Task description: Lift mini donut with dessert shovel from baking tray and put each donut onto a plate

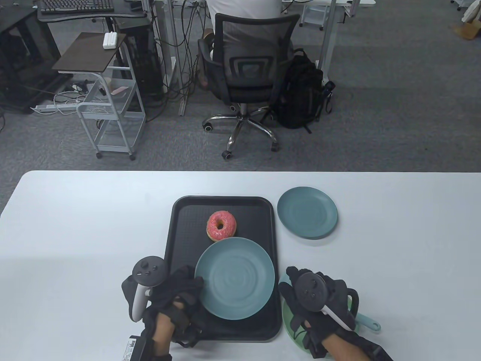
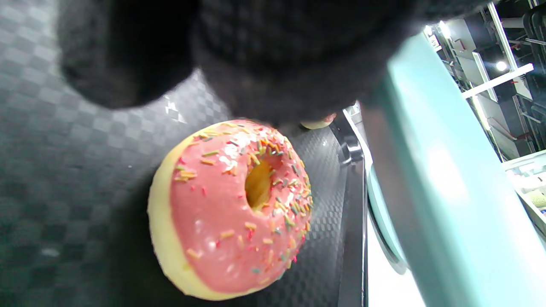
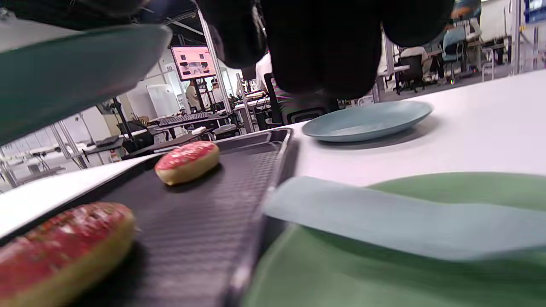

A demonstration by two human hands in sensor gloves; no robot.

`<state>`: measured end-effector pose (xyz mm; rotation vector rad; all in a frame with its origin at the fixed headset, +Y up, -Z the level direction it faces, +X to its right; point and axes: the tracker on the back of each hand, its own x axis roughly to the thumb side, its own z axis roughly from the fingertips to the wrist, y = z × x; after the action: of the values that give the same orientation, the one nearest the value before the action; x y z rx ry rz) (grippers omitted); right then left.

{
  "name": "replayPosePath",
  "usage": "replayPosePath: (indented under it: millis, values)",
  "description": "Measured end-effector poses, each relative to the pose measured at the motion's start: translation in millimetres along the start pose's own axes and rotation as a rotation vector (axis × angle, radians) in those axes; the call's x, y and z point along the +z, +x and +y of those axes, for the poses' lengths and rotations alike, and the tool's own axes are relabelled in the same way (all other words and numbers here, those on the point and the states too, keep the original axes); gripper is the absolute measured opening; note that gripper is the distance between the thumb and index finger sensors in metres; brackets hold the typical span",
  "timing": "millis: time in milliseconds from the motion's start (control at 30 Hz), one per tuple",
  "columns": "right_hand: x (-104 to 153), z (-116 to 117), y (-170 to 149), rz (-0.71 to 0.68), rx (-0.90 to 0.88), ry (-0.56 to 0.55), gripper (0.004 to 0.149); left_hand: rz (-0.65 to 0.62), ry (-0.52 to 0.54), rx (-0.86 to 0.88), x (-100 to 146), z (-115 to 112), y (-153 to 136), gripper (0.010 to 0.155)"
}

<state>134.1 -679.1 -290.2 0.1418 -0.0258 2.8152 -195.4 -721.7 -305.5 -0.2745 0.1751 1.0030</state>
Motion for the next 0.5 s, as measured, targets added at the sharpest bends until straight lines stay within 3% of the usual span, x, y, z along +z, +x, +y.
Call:
replayPosePath:
  millis: [200,333,500]
  values:
    - [-12,6,17,0.011,-0.083,-0.01,0.059,-0.007,-0.01,0.011,0,0,0,0.049]
    - [-16,5,17,0.041,-0.138,-0.046,0.045,-0.007,-0.013,0.011,0,0,0,0.049]
    - [-19,0,14,0.063,-0.23,-0.046,0.041,-0.02,0.002,-0.025,1,0,2,0.049]
